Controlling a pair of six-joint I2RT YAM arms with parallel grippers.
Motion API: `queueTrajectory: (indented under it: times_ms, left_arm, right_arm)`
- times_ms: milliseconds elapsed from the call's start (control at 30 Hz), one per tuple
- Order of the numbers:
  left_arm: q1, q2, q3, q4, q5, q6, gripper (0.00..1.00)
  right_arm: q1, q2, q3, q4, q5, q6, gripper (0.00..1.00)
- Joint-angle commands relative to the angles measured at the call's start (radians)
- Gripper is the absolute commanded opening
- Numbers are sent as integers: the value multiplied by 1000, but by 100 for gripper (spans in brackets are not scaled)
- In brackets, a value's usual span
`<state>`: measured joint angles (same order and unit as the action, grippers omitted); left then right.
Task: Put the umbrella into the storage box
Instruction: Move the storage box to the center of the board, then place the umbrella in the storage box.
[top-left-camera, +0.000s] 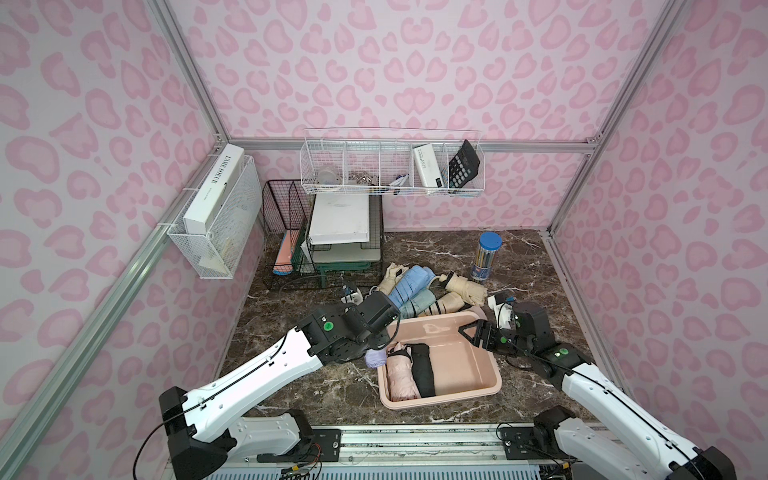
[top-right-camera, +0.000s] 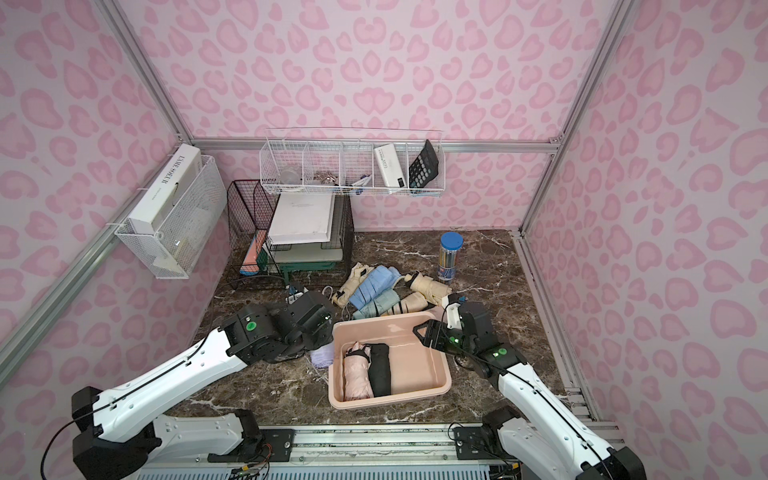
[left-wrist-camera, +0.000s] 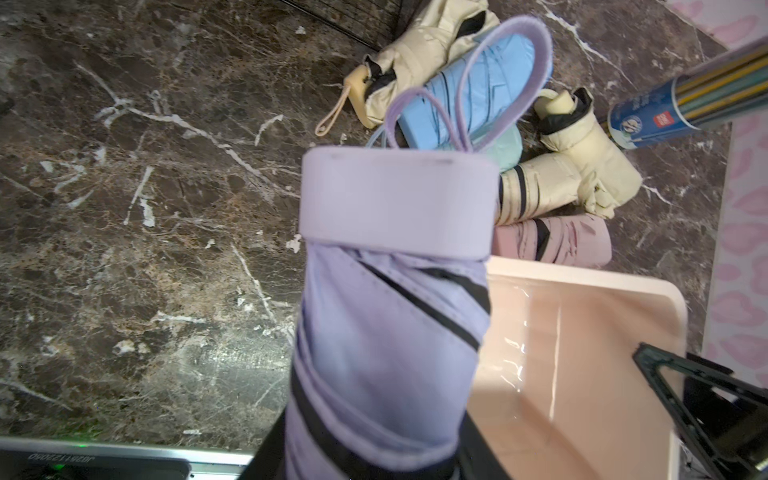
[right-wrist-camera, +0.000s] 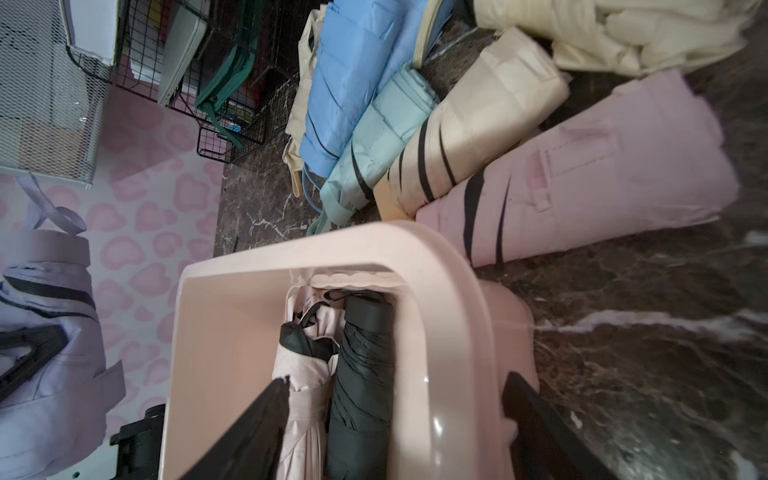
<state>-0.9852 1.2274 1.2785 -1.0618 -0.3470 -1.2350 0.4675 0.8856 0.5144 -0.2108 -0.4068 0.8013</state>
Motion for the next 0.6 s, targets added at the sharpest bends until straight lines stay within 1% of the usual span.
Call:
queueTrajectory:
  times_ms: [0,133,233,400,500,567]
  left_arm:
    - [-66,38,37,8,-34,-54,16]
    - [-141,110,67,29,-34,-76,17]
    - [-173,167,82,68,-24,-58,17]
    - [-203,297,150,130,11,-18,17]
    - [-213,384,208,146,28,-22,16]
    - [-217,428,210,179,41,-28,17]
  right_arm:
    - [39,-4,-12,87,12,87,73]
    - [60,1,-20,101,42,102,75]
    - [59,-23,-14,66,106,87,78]
    - [27,-122,-21,-2,200,51,80]
    - [0,-194,-24,-36,237,40,80]
    - [-16,-247,-26,-37,258,50,80]
